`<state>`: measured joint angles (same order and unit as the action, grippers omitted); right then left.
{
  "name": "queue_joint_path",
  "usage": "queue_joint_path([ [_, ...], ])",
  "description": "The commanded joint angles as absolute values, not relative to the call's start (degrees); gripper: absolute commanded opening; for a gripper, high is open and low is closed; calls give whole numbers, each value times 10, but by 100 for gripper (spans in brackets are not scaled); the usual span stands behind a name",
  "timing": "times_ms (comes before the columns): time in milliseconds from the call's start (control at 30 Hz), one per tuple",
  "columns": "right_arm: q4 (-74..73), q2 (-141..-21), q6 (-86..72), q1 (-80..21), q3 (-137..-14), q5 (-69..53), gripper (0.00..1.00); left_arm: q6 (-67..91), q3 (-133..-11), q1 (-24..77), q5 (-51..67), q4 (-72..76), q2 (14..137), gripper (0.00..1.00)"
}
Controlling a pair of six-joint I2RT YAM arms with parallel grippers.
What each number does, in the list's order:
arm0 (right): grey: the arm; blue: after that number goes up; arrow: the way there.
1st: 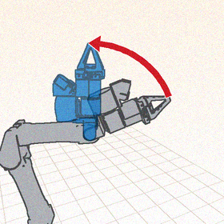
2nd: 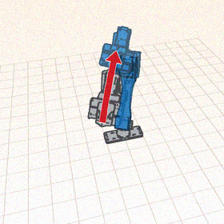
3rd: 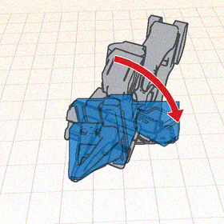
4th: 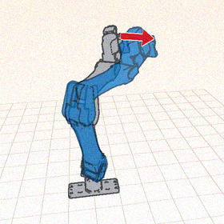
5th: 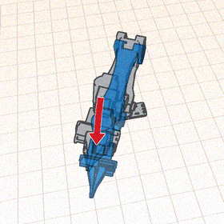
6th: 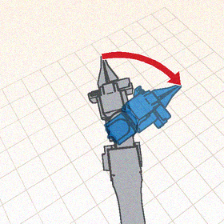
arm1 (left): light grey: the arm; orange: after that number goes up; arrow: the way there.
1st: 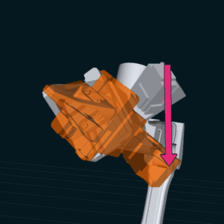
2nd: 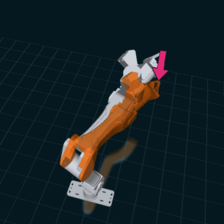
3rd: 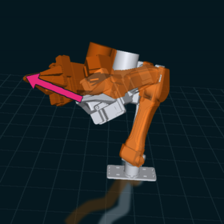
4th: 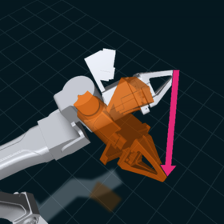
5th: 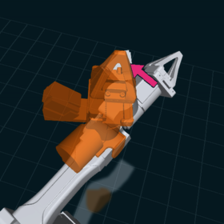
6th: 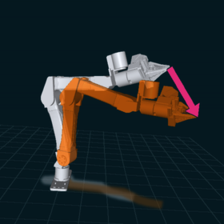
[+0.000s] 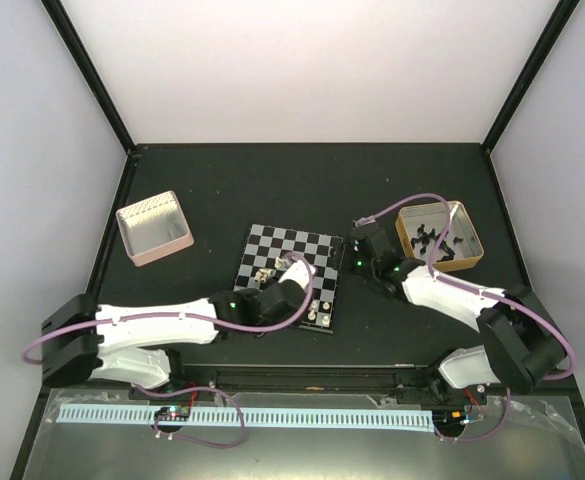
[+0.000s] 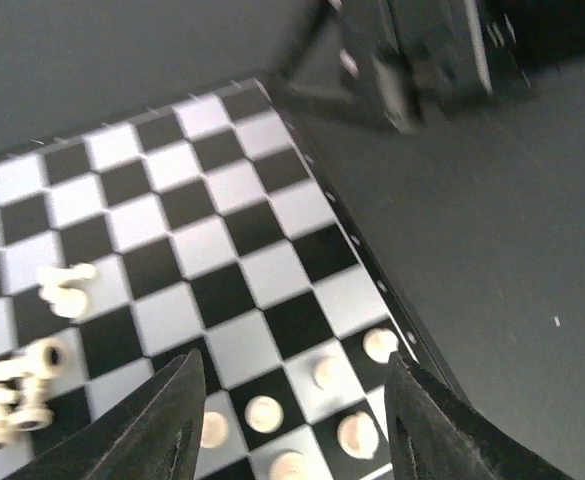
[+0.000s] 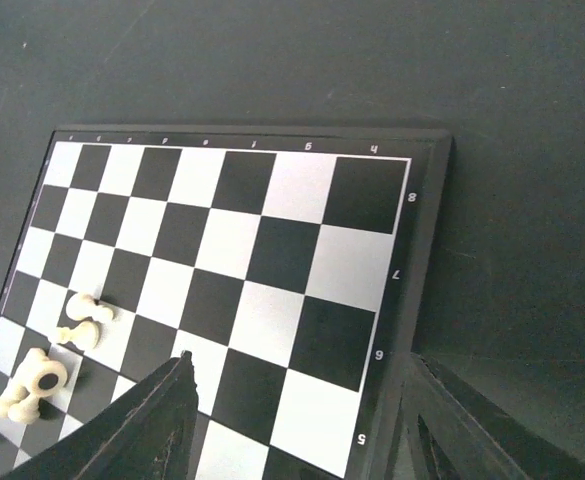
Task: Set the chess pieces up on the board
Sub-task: Pick up the chess piece from the chessboard.
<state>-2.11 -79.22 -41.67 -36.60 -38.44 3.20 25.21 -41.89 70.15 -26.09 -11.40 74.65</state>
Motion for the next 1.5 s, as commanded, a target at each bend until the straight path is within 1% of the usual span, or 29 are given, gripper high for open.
queue_joint_path([
  [0, -11, -796, -393, -363, -407, 5, 57, 285, -442, 669, -328, -159, 675, 53],
  [133, -13, -808, -377, -365, -421, -15, 57, 308, -418, 615, -339, -176, 606, 61],
  [233, -15, -819, -361, -370, -434, -33, 57, 324, -393, 559, -306, -194, 555, 64],
  [433, -47, -875, -323, -392, -494, -59, 57, 353, -344, 465, -259, -222, 461, 74],
  [600, -92, -931, -287, -425, -556, -70, 57, 366, -313, 408, -214, -236, 412, 77],
  [767, -154, -994, -250, -464, -622, -66, 55, 376, -285, 352, -156, -223, 397, 77],
  [867, -192, -1034, -232, -487, -666, -53, 53, 385, -271, 325, -120, -211, 399, 77],
  [967, -216, -1070, -220, -506, -707, -31, 48, 392, -256, 304, -92, -200, 403, 77],
  [1033, -224, -1084, -217, -514, -722, -27, 42, 395, -250, 291, -79, -199, 403, 77],
  [1133, -228, -1096, -211, -520, -742, -31, 35, 398, -240, 276, -60, -196, 400, 77],
  [1200, -225, -1102, -208, -522, -748, -44, 32, 399, -234, 267, -50, -192, 397, 76],
  [1300, -220, -1113, -207, -522, -758, -61, 32, 401, -227, 259, -39, -189, 395, 76],
  [1400, -221, -1126, -206, -522, -769, -63, 36, 402, -224, 253, -32, -188, 396, 76],
  [1467, -225, -1135, -204, -523, -778, -63, 37, 403, -222, 252, -28, -187, 395, 76],
])
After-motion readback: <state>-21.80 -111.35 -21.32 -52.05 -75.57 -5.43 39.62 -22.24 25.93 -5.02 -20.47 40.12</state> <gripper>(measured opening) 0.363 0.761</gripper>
